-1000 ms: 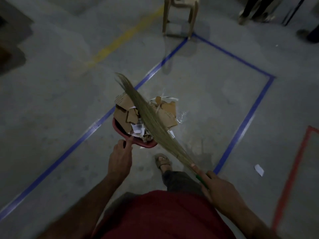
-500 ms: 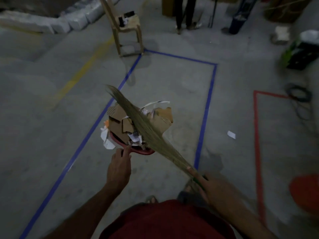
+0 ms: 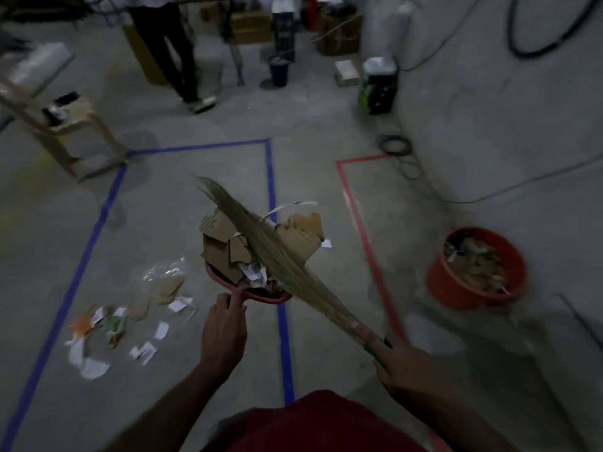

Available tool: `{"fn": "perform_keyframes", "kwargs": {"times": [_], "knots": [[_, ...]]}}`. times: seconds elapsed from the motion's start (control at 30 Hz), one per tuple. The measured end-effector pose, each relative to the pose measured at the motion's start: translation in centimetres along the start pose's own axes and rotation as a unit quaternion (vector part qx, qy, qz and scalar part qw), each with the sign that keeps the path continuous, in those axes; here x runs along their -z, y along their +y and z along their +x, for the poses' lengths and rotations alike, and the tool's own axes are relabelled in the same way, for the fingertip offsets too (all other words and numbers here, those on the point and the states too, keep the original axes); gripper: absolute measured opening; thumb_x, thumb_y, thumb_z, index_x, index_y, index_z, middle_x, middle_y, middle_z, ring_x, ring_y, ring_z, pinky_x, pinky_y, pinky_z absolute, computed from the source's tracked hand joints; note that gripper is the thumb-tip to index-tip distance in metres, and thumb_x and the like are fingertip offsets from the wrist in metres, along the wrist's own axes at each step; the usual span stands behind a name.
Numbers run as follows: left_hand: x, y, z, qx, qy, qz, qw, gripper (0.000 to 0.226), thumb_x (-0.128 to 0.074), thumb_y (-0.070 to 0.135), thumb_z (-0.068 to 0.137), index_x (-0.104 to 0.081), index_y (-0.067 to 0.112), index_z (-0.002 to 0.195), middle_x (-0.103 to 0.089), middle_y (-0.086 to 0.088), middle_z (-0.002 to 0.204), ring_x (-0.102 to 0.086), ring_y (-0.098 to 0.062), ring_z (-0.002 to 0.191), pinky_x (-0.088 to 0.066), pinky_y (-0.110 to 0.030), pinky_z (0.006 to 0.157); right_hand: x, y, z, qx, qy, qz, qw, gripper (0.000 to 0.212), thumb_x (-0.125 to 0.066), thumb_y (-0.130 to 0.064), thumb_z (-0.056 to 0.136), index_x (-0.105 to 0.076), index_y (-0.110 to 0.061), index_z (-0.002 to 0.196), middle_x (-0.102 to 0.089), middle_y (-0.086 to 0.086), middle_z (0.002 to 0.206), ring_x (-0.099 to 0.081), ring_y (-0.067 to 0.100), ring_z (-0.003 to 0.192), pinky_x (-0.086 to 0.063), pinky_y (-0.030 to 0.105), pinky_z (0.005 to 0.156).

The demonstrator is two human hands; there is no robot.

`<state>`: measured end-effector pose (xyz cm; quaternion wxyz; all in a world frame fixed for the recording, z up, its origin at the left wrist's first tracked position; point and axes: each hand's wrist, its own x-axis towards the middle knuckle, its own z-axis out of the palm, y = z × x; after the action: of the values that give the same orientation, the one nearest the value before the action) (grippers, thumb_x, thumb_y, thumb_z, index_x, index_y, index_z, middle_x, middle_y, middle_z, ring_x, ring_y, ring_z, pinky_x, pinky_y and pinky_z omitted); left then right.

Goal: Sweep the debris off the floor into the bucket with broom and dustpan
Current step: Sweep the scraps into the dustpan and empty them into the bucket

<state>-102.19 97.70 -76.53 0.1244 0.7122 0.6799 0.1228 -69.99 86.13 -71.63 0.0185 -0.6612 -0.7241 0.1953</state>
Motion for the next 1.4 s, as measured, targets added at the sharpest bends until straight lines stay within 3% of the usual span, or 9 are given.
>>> {"fn": "perform_keyframes", "kwargs": {"times": [0.2, 0.33, 0.57, 0.7, 0.83, 0.97, 1.13, 1.27, 1.4], "knots": [[-5.8, 14.5, 3.3, -0.081, -0.045, -0.021, 0.995, 0.038, -0.057, 0.014, 0.098, -0.048, 0.022, 0.134, -0.054, -0.009, 0.099, -0.049, -0.023, 0.078, -0.043, -0.033, 0.056, 2.7, 11.8, -4.5, -0.081, 0.008, -0.033, 0.996, 0.088, -0.066, -0.022, 0.078, -0.026, -0.044, 0.153, -0.035, -0.007, 0.075, -0.04, 0.016, 0.048, -0.034, 0.028, 0.04], [-8.6, 23.1, 4.9, -0.122, -0.066, -0.029, 0.99, 0.039, -0.059, 0.013, 0.099, -0.049, 0.022, 0.135, -0.052, -0.008, 0.095, -0.043, -0.021, 0.071, -0.037, -0.034, 0.054, 4.7, 17.1, -7.5, -0.175, 0.014, -0.026, 0.984, 0.071, -0.041, -0.033, 0.087, -0.019, -0.053, 0.152, -0.047, -0.001, 0.074, -0.047, 0.024, 0.051, -0.045, 0.035, 0.041], [-15.0, 33.8, 8.7, -0.192, -0.117, -0.017, 0.974, 0.037, -0.058, 0.016, 0.099, -0.045, 0.027, 0.131, -0.048, -0.004, 0.093, -0.041, -0.019, 0.072, -0.034, -0.031, 0.054, 7.3, 25.2, -9.4, -0.213, 0.038, 0.009, 0.976, 0.083, -0.049, -0.035, 0.088, 0.0, -0.057, 0.151, -0.054, -0.003, 0.088, -0.056, 0.019, 0.066, -0.039, 0.03, 0.05], [-18.7, 39.0, 11.7, -0.21, -0.162, -0.005, 0.964, 0.041, -0.056, 0.016, 0.098, -0.044, 0.026, 0.136, -0.048, -0.005, 0.097, -0.046, -0.024, 0.08, -0.04, -0.033, 0.055, 8.3, 28.7, -9.1, -0.253, 0.047, 0.011, 0.966, 0.077, -0.035, -0.043, 0.093, 0.02, -0.062, 0.143, -0.056, -0.003, 0.102, -0.062, 0.021, 0.076, -0.034, 0.029, 0.053], [-21.0, 43.5, 14.2, -0.234, -0.193, 0.019, 0.953, 0.049, -0.058, 0.01, 0.093, -0.042, 0.025, 0.136, -0.05, -0.009, 0.104, -0.051, -0.031, 0.084, -0.043, -0.037, 0.056, 10.2, 31.8, -7.8, -0.286, 0.019, 0.014, 0.958, 0.093, -0.064, -0.037, 0.076, -0.015, -0.049, 0.154, -0.056, -0.008, 0.084, -0.043, 0.008, 0.044, -0.005, 0.017, 0.038], [-22.9, 48.0, 15.9, -0.256, -0.216, 0.04, 0.941, 0.056, -0.058, 0.006, 0.09, -0.04, 0.023, 0.141, -0.051, -0.012, 0.11, -0.052, -0.035, 0.088, -0.044, -0.038, 0.055, 10.3, 35.9, -7.4, -0.305, -0.016, 0.043, 0.951, 0.094, -0.072, -0.037, 0.073, -0.024, -0.045, 0.154, -0.053, -0.01, 0.078, -0.049, 0.007, 0.044, 0.0, 0.015, 0.038], [-27.5, 53.6, 16.2, -0.252, -0.234, 0.067, 0.937, 0.055, -0.058, 0.004, 0.088, -0.045, 0.022, 0.138, -0.049, -0.012, 0.109, -0.052, -0.036, 0.084, -0.039, -0.038, 0.053, 11.0, 43.6, -6.8, -0.321, -0.049, 0.05, 0.945, 0.07, -0.049, -0.046, 0.083, -0.034, -0.043, 0.151, -0.056, -0.011, 0.079, -0.047, 0.005, 0.044, 0.001, 0.017, 0.036], [-32.9, 59.0, 16.3, -0.205, -0.249, 0.105, 0.941, 0.046, -0.059, 0.007, 0.091, -0.05, 0.02, 0.133, -0.053, -0.012, 0.106, -0.055, -0.036, 0.079, -0.038, -0.036, 0.053, 8.8, 52.4, -6.7, -0.309, -0.058, 0.022, 0.949, 0.086, -0.063, -0.036, 0.083, -0.014, -0.053, 0.152, -0.049, -0.012, 0.085, -0.037, 0.005, 0.054, -0.01, 0.017, 0.038], [-39.0, 64.6, 16.3, -0.172, -0.255, 0.141, 0.941, 0.046, -0.061, 0.005, 0.087, -0.05, 0.018, 0.129, -0.053, -0.014, 0.112, -0.056, -0.038, 0.088, -0.039, -0.039, 0.058, 6.9, 62.5, -5.4, -0.292, -0.084, 0.038, 0.952, 0.1, -0.077, -0.023, 0.072, -0.025, -0.05, 0.152, -0.058, -0.009, 0.086, -0.041, 0.003, 0.05, -0.008, 0.015, 0.036]]}}
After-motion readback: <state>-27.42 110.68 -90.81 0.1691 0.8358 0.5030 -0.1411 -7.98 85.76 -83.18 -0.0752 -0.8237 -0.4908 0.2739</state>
